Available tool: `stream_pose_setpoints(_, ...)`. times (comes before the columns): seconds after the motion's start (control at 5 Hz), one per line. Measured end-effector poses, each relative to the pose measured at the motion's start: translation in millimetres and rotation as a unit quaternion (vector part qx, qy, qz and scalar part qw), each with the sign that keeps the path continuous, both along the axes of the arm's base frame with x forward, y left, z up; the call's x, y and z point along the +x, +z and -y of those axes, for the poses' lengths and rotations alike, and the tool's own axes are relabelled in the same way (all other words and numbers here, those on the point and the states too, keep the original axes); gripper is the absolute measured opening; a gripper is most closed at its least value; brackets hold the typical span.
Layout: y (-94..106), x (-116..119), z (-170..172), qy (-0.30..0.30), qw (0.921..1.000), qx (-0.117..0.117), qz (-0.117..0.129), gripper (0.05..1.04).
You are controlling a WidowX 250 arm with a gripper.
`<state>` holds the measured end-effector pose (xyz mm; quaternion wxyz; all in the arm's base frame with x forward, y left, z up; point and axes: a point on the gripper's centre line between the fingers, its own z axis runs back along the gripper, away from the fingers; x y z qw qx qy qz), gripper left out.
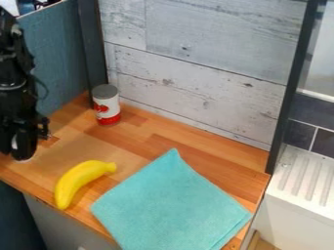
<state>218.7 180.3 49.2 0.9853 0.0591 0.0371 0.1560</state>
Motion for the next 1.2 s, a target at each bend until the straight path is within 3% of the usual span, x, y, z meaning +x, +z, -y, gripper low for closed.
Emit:
stream_pose_setpoints(0.2,-20.8,-1,-4,0.007,0.9998,-0.02,-0.003,0.45)
stream_pose_setpoints(0.6,-26.8,-1,-4,0.002,0.9993,-0.035,-0.013,0.498)
stream_pose_setpoints(0.8,-15.7,-4,-1,0.002,0.9993,-0.036,-0.002,0.815)
stream_pose_setpoints(1.0,9.9,-7,3,0.012,0.9995,-0.028,0.008,1.012)
stream_pose_setpoints(1.2,47.7,-10,14,0.013,0.9996,0.011,0.02,1.009)
